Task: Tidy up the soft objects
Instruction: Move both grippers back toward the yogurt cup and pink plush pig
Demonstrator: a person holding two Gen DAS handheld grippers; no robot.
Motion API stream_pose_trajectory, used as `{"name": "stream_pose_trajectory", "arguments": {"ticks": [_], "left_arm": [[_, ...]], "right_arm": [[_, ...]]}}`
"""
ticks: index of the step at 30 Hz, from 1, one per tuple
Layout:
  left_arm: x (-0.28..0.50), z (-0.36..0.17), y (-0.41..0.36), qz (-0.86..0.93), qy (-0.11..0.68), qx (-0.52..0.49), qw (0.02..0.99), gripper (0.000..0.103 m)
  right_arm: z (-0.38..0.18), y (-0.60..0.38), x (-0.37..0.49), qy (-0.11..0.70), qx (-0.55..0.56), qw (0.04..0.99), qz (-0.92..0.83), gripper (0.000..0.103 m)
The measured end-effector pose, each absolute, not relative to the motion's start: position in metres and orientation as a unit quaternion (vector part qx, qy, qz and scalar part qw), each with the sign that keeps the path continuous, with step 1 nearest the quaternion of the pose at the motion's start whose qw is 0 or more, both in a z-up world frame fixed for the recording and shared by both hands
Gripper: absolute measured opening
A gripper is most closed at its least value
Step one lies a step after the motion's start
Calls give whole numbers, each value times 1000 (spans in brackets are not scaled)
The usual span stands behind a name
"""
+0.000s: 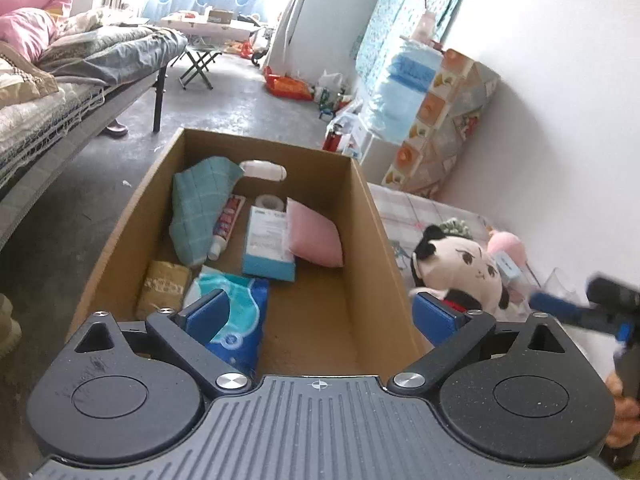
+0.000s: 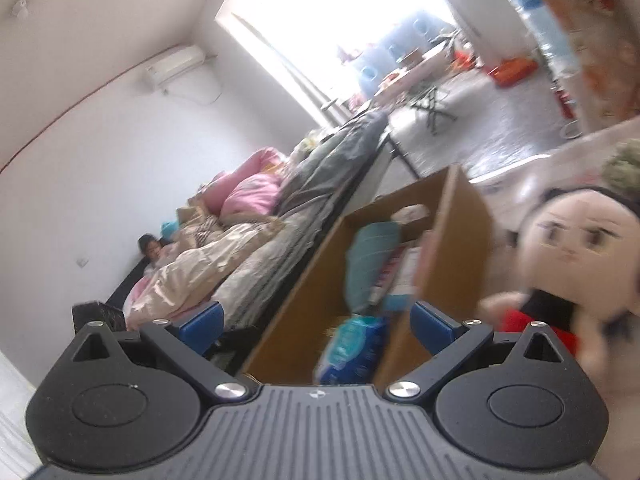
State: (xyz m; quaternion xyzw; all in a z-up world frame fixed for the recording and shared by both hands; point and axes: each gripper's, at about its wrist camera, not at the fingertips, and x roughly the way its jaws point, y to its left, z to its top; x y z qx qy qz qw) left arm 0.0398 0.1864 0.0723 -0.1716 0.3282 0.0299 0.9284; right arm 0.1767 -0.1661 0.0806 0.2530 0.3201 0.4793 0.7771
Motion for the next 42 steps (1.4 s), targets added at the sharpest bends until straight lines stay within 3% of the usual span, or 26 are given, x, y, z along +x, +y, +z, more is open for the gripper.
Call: {"name": "stream_pose_trajectory", "arguments": {"ticks": [14,29,42], "left_arm": [[53,58,86,-42,345,-93,933,100],[164,60,-84,-145,308,4,940,101],[362,-10,-144,-82,494,-43,864,99]], "right_arm": [[-29,-274,138,335,295,838,314,103],[-38,-320,167,258,228,905,249,103],[-34,-322,206,221,149,930,252,103]]}}
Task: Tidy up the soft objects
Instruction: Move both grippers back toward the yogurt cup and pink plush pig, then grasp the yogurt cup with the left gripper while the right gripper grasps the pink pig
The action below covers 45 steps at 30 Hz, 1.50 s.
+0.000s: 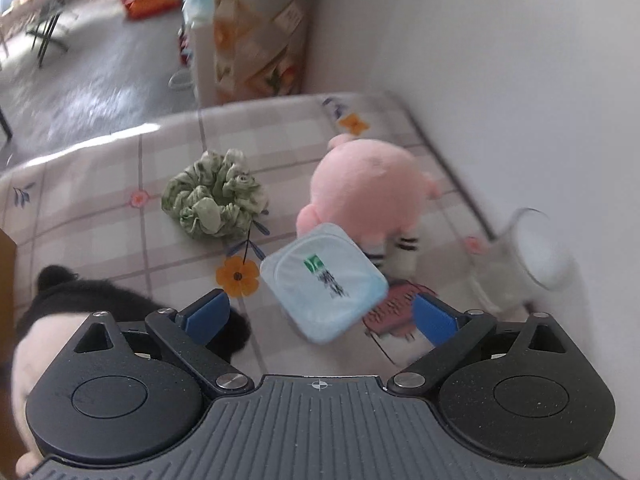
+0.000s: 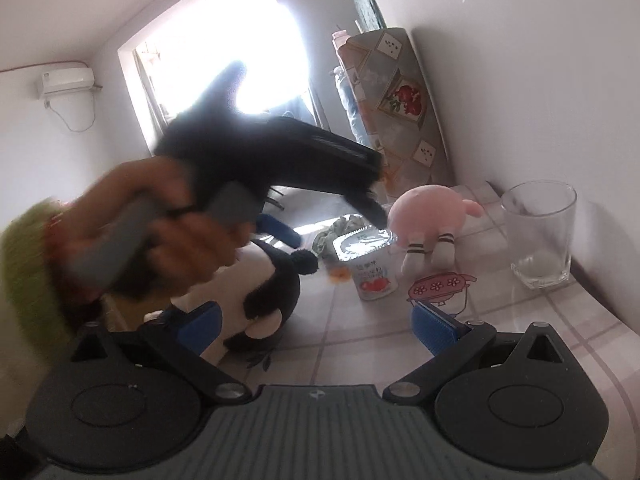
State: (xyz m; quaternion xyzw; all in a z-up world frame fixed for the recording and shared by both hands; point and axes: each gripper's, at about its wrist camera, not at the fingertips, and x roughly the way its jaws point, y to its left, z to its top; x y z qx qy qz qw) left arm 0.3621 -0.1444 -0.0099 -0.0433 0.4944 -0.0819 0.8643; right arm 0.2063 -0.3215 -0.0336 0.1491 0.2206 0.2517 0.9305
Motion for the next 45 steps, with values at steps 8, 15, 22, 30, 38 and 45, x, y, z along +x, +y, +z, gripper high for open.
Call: {"name": "stream_pose_trajectory", "arguments": {"ticks": [8,15,22,30,38,45], "left_arm": [[397,-33,-152,-50,540,-52,839,82],[407,-39,-155,-28,566,-93,819,71],[401,-36,-161,-25,560,-86,824,68],[346,-3,-166,-85,528,-75,842,67],[245,17,-145,-168,489,-42,855,67],[181,-12,-105,-212,487,-85,843,67]], "right_arm": [[-36,-328,210,218,162,927,258,103],[-40,-329,211,225,171,923,262,103],[-42,-335,207,213,162,933,240,103],[-49,-367,202,212,204,935,198,103],[-59,-412,197,204,284,927,138,103],[-48,-414,203,210,301,917,158,103]]}}
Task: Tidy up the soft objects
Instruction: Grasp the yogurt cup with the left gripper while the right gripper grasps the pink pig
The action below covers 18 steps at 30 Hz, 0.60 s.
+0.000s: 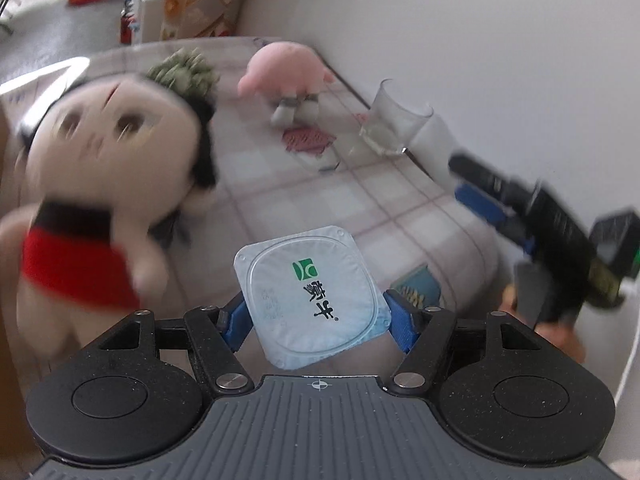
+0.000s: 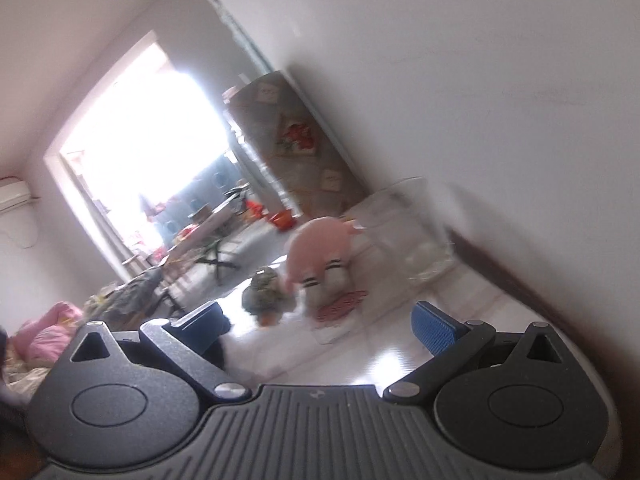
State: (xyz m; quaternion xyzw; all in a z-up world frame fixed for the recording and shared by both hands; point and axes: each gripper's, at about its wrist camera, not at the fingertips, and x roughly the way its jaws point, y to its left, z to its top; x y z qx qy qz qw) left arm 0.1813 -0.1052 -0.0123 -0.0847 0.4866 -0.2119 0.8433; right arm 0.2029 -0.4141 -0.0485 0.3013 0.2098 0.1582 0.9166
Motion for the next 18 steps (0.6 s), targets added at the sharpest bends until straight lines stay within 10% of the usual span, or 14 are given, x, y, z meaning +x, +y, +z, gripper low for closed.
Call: {"name": "stream_pose_trajectory", "arguments": {"ticks": [18], "left_arm": [[131,-48,-65,-202,440,-86,871,67]], "right_arm": [[-2,-279,419,364,-5,910,200,103]]}}
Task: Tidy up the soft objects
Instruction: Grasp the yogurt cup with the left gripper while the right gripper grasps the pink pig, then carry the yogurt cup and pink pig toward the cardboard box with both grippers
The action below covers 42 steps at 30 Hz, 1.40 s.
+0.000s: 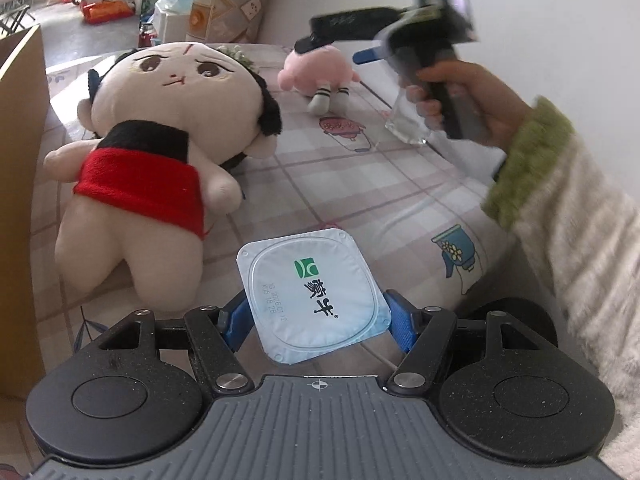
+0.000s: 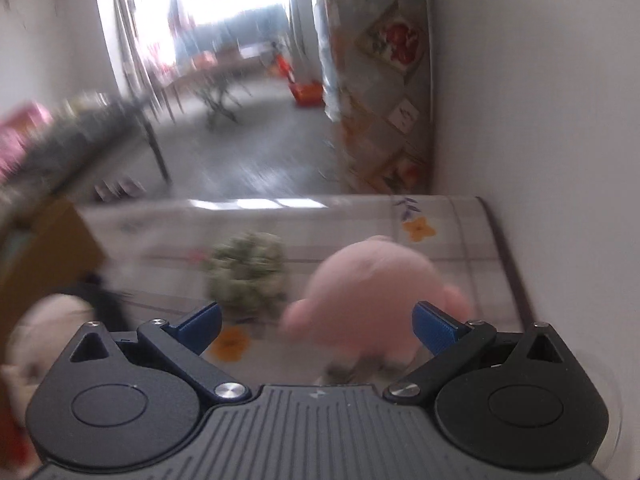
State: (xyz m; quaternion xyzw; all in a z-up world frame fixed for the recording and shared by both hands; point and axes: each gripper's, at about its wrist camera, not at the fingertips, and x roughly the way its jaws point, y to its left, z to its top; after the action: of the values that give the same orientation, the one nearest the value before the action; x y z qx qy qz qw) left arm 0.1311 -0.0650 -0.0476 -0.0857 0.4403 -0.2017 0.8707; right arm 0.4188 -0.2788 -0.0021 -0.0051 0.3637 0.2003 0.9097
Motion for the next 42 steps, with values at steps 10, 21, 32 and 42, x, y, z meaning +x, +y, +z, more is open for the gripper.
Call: {"name": "stream_pose_trajectory", "arguments": {"ticks": [10,21,32,42], "left_arm": [[132,-51,-47,-189,443,-106,870,67],[132,-53,-48,-179,439,-104,875,67],[133,-53,-46,-178,438,-108,875,67],[129,-54,-41,-172,430,-115,879,67]], "right_arm": [[-27,-259,468,410,-93,898,132,103],[-22,-246,484,412,-110,896,124,103],[-48,-242,500,443,-90,886,104,100],[-10,-267,440,398,-46,909,114,96]]}}
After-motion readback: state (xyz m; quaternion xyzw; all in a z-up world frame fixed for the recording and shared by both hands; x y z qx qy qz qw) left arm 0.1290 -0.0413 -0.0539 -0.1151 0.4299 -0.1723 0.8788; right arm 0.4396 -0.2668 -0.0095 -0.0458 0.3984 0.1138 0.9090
